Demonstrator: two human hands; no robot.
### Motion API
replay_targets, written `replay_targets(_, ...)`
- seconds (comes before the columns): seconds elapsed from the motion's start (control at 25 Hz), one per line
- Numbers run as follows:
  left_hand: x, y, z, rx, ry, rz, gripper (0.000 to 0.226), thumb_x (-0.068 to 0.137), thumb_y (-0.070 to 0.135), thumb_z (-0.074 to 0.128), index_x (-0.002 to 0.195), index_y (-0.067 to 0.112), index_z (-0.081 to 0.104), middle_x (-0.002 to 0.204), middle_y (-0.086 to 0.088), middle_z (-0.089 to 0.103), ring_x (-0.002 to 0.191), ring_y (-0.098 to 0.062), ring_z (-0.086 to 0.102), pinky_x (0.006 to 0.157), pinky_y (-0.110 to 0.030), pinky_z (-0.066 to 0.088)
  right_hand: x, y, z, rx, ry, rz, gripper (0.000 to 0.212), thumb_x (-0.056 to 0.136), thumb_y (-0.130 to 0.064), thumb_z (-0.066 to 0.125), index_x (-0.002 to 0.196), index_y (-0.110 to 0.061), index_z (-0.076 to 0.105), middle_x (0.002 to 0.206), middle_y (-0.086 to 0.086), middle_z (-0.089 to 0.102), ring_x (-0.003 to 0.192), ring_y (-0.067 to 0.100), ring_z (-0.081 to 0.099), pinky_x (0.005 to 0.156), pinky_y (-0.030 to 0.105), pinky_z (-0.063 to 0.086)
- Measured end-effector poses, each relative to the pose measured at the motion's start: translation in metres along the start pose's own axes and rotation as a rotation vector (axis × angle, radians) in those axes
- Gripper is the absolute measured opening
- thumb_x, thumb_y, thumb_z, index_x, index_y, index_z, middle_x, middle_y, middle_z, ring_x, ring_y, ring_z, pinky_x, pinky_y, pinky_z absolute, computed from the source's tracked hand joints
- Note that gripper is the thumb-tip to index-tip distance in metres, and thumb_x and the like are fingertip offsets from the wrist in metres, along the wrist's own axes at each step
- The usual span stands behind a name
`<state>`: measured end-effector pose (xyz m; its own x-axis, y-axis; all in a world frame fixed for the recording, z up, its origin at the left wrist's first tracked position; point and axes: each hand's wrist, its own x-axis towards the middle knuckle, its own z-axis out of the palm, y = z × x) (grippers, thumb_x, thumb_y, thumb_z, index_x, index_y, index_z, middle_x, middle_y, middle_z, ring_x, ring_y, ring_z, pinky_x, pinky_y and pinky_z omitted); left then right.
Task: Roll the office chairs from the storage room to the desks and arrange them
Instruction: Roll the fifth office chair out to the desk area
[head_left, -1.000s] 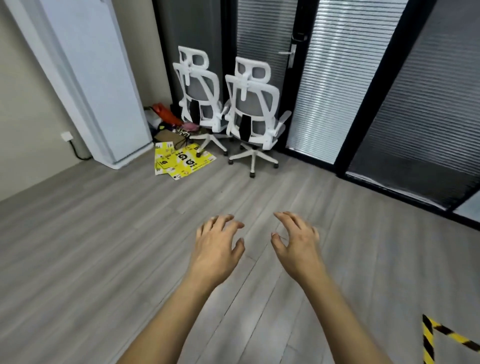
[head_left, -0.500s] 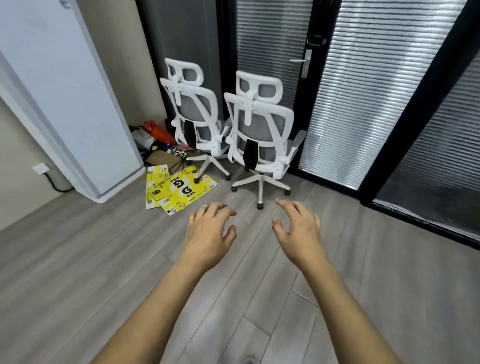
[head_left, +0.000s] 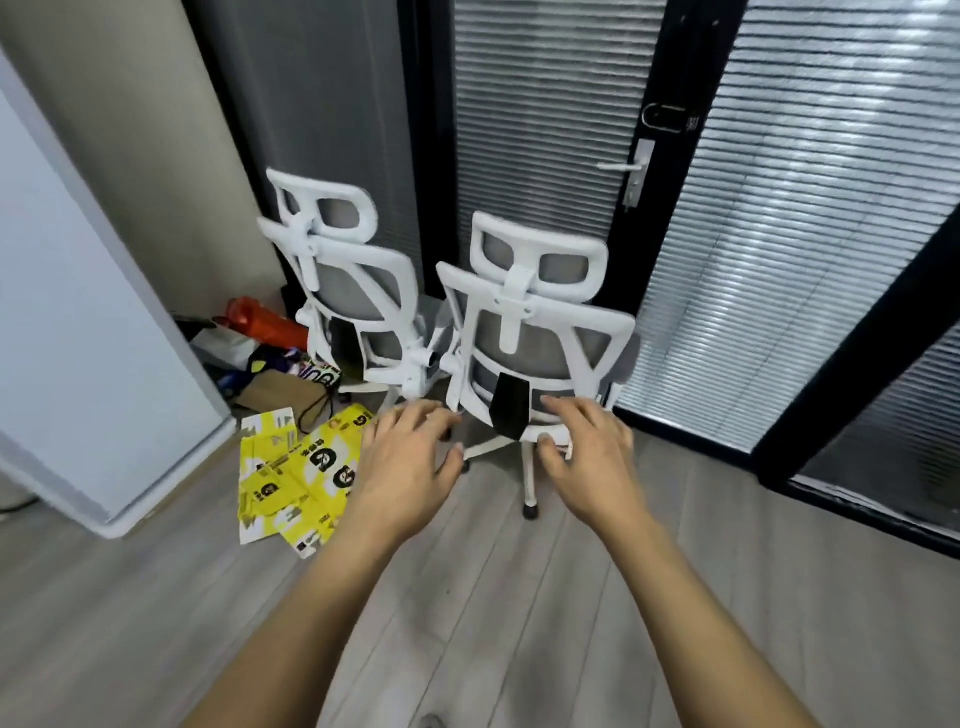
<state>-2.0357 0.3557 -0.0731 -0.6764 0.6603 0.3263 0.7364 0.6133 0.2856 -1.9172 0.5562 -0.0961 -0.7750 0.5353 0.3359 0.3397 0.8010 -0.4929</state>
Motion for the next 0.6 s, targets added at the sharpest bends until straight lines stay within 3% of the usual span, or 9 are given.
replay_targets(0.32,0.238,-0.07,0.08,-0.031,-0.131,0.17,0.039,0.091,0.048,0.042,0.124,0.033,0.055,0.128,0.008,0.055,0.122,-0.021,0.046,0.101,-0.039,0.034,0.187,0.055,0.075,-0.05,0.075,0.175,0.051,0.09,-0.042,0.046,0.137,-0.027,0.055,0.131,-0.002,0.056,0.125,0.024,0.051,0.11,0.044,0.031)
replay_targets(0.48,0.339,-0.097,0.134,-0.028,-0.183,0.182,0.046,0.092,0.049,0.037,0.132,0.031,0.051,0.132,0.004,0.053,0.121,-0.025,0.047,0.1,-0.042,0.037,0.278,0.107,0.114,-0.089,0.091,0.263,0.045,0.093,-0.037,0.057,0.135,-0.022,0.057,0.127,0.004,0.059,0.116,0.031,0.055,0.104,0.046,0.036)
replay_targets(0.6,0.4,-0.113,0.175,-0.082,-0.253,0.22,0.052,0.09,0.051,0.033,0.134,0.03,0.051,0.132,0.003,0.053,0.119,-0.026,0.049,0.099,-0.042,0.038,0.325,0.147,0.149,-0.146,0.091,0.3,0.051,0.088,-0.051,0.049,0.125,-0.017,0.062,0.117,0.007,0.064,0.11,0.034,0.059,0.1,0.048,0.041)
